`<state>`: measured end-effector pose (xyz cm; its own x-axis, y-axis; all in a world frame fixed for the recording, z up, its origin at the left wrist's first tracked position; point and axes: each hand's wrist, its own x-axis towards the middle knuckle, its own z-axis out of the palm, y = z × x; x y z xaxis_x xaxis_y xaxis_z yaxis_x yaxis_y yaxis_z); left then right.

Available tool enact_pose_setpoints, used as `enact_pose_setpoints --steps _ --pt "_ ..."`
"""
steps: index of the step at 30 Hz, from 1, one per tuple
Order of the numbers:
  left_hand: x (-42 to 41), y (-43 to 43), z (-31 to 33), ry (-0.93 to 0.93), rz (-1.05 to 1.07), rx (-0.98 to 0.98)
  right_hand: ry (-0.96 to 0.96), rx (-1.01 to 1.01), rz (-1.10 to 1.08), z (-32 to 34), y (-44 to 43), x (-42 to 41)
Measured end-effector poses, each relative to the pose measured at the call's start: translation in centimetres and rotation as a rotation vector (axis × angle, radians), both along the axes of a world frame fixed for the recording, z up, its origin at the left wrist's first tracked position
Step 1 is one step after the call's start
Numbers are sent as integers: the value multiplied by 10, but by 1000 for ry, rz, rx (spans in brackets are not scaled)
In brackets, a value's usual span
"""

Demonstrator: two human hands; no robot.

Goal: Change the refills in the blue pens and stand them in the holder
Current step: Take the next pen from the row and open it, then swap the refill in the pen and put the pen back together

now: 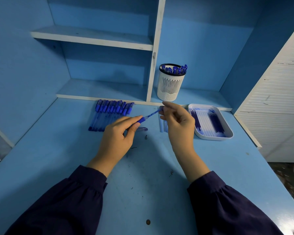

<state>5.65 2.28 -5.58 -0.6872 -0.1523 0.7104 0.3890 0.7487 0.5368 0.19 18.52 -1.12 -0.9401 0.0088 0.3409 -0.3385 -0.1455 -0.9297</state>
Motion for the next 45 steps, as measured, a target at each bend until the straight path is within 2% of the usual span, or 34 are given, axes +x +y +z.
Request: enact_pose_setpoints --steps 9,15,24,31,40,45 --pt "0 4 0 -4 -12 -4 5 -113 -45 12 10 -13" --pt "-4 2 -2 -6 -10 13 11 -103 -87 24 25 -36" --pt "-23 -1 4 102 10 35 -180 482 338 10 10 -81" --pt "-38 -1 3 123 -9 12 -123 849 181 1 -8 -102" --pt "-49 -3 1 95 -32 2 -57 1044 76 -7 -19 -105" --pt "-48 -2 3 72 -43 -6 12 994 59 3 -5 -99"
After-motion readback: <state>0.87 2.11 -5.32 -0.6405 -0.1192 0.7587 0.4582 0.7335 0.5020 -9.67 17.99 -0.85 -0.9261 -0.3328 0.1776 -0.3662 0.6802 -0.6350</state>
